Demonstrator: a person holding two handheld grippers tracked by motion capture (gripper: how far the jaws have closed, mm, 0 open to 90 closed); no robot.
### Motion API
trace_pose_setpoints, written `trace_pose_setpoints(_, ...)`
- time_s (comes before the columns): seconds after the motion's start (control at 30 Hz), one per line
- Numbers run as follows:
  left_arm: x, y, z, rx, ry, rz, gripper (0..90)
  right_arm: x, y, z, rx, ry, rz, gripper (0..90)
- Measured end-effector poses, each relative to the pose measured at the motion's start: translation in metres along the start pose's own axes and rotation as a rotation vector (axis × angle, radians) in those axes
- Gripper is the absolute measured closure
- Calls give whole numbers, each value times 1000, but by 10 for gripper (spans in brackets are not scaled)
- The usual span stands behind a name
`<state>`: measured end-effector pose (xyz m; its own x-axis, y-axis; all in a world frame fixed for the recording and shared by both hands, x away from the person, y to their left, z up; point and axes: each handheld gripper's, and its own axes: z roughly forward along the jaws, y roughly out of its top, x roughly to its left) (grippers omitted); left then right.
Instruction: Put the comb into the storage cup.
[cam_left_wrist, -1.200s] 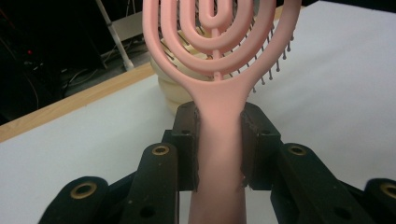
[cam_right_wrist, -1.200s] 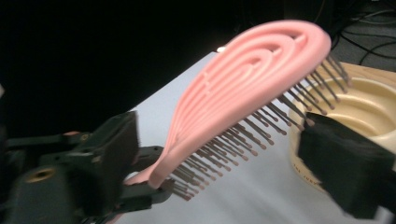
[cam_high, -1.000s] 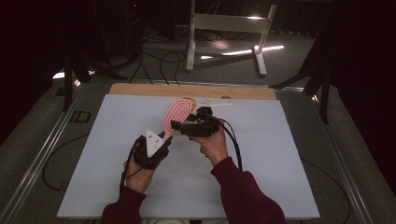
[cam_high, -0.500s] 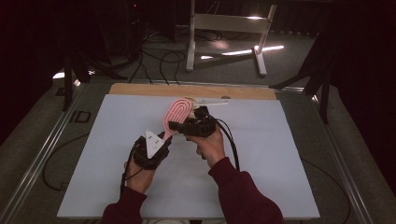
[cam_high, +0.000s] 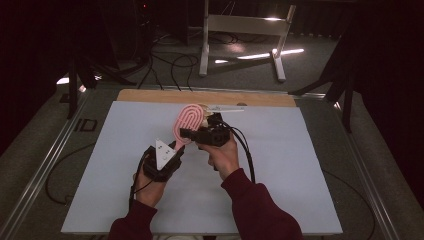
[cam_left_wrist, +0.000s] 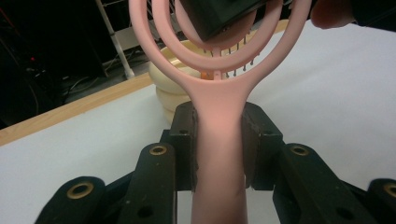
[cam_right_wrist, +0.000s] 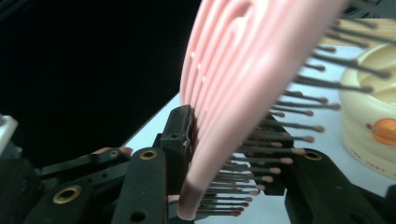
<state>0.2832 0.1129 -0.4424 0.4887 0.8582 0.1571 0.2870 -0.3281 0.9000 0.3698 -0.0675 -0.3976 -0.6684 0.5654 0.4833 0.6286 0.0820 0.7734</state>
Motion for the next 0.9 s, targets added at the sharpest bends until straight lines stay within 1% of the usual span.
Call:
trace_pose_setpoints(0.17,2,0,0,-5,-8,-5,684,6,1,0,-1,-1,-25,646)
trace_pose_setpoints(0.23,3,1,-1,-4,-10,-7,676,7,1,0,-3,1,-26,647)
trace_pose_setpoints(0.37,5,1,-1,-10,-8,-24,590,7,1,-1,-13,-10,-29,648)
trace_pose_setpoints(0.43,6,1,-1,-15,-23,-33,528,7,1,-2,-17,-9,-25,648)
trace_pose_setpoints(0.5,8,1,-2,-31,-53,-46,464,7,1,-2,-20,-8,-28,648)
trace_pose_setpoints(0.53,8,1,-2,-31,-53,-46,432,7,1,-2,-20,-8,-28,648)
trace_pose_setpoints(0.57,8,2,-2,-34,-54,-49,432,7,1,-2,-22,-8,-32,647)
trace_pose_setpoints(0.6,8,2,-2,-34,-64,-54,392,7,1,-2,-25,-8,-33,647)
trace_pose_setpoints(0.63,8,2,-2,-32,-66,-52,362,7,1,-2,-26,-8,-34,647)
trace_pose_setpoints(0.67,7,2,-2,-34,-57,-47,331,7,1,-2,-27,-6,-35,647)
trace_pose_setpoints(0.7,7,3,-2,-34,-56,-45,298,7,1,-2,-27,-7,-35,647)
trace_pose_setpoints(0.73,7,3,-1,-30,-65,-50,227,8,1,-2,-28,-10,-39,647)
trace_pose_setpoints(0.77,7,4,0,-22,-65,-53,171,7,2,-2,-29,-12,-39,646)
trace_pose_setpoints(0.83,8,4,0,-19,-71,-58,146,7,2,-3,-31,-10,-36,646)
trace_pose_setpoints(0.9,9,4,0,-12,-71,-57,63,7,2,-3,-33,-12,-36,647)
